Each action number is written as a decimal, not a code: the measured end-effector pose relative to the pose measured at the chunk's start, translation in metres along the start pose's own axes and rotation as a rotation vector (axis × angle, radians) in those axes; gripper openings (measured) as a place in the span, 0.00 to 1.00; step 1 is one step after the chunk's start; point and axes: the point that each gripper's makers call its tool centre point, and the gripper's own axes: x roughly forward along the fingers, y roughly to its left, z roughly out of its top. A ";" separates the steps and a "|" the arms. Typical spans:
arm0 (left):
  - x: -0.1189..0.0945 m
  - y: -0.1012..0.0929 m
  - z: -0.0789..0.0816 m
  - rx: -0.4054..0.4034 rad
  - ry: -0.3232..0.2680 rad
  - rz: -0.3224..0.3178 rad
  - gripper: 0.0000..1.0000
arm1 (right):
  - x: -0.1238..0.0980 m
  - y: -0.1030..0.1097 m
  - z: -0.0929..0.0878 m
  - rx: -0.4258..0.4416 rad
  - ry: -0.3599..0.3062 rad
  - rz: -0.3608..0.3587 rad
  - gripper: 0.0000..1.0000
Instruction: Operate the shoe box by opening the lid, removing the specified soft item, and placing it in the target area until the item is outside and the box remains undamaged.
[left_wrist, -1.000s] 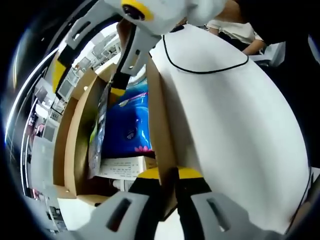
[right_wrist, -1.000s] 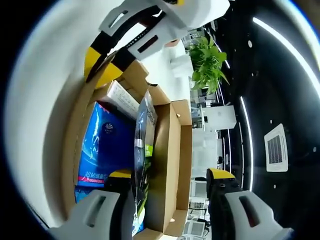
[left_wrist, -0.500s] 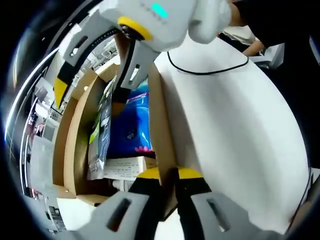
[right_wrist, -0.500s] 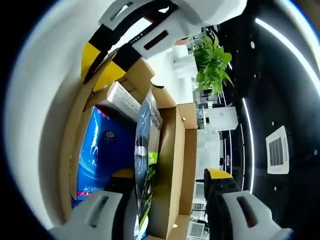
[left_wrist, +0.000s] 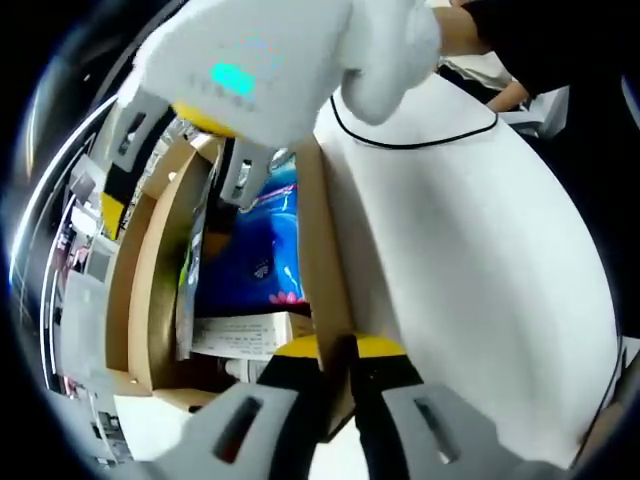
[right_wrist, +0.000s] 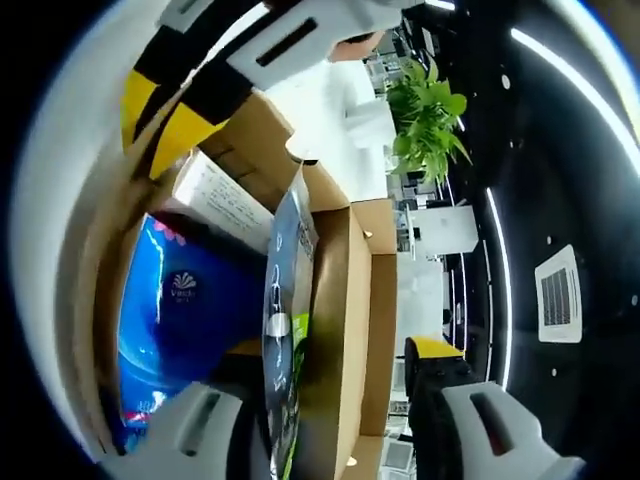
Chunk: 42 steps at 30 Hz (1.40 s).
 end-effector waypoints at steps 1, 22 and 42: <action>0.000 0.000 0.000 0.000 0.000 0.000 0.08 | 0.001 0.002 0.000 -0.004 0.002 0.003 0.44; 0.000 0.000 0.001 -0.001 -0.007 -0.003 0.08 | 0.012 0.022 -0.002 -0.071 0.031 0.037 0.13; 0.000 0.000 0.001 0.005 -0.001 0.000 0.08 | 0.012 0.031 -0.005 -0.006 0.039 0.081 0.03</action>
